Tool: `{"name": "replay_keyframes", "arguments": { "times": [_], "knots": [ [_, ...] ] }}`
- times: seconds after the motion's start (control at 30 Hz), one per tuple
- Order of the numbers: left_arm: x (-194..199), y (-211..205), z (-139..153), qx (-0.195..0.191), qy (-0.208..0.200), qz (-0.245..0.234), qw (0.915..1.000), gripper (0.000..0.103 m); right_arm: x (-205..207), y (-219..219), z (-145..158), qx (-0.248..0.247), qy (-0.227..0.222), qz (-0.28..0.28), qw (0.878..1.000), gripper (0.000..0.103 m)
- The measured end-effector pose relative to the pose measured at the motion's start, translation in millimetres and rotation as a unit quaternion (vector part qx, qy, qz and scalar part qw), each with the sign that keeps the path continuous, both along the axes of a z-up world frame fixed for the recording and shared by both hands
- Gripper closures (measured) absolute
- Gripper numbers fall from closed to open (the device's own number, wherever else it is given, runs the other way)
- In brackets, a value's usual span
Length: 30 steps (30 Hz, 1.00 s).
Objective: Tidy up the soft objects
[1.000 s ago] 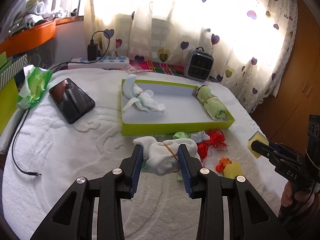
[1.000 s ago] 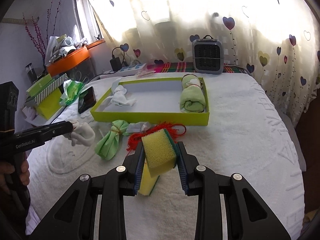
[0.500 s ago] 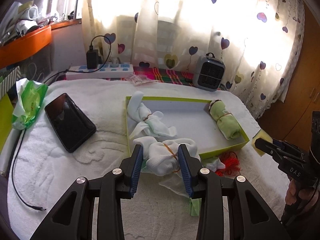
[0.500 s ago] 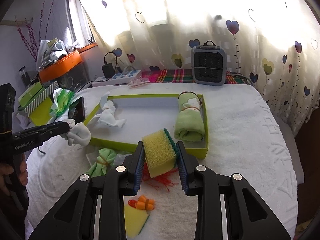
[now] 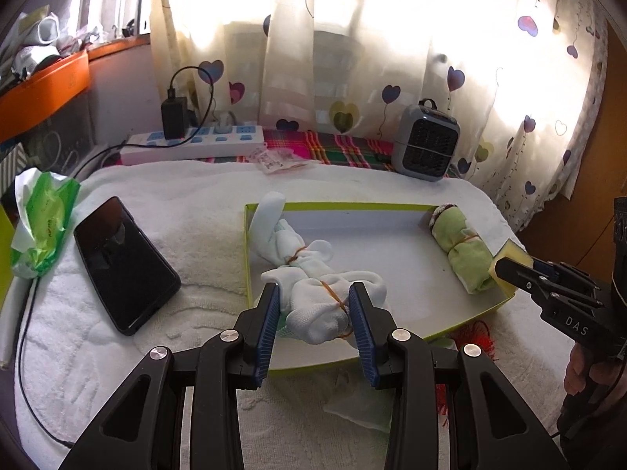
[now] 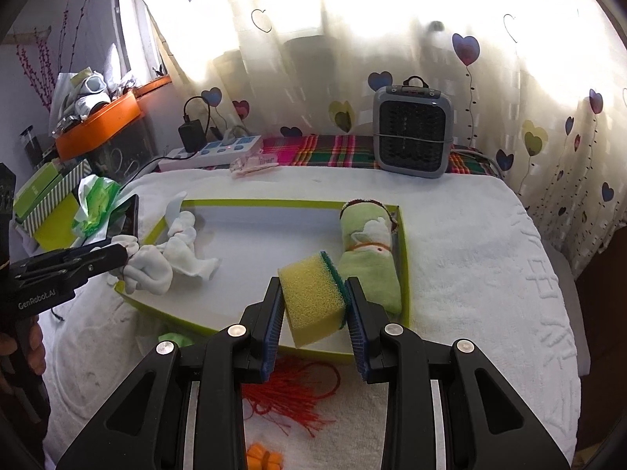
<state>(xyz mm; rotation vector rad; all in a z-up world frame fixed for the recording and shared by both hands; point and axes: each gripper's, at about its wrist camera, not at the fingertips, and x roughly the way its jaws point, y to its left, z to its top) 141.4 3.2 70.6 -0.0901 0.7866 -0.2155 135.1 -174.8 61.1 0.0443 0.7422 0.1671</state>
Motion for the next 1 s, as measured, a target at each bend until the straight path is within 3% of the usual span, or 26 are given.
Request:
{"name": "replay_keyframes", "arguments": {
  "times": [0.63, 1.0],
  "knots": [
    [30.5, -2.8, -30.1, 0.021, 0.024, 0.01, 0.9994, 0.068, 55.7, 8.4, -20.3, -0.004, 0.03, 0.01, 0.999, 0.071],
    [33.4, -5.2, -33.1, 0.019, 0.026, 0.008, 0.9995, 0.068, 76.5, 13.5, -31.7, -0.014, 0.047, 0.017, 0.999, 0.071]
  ]
}}
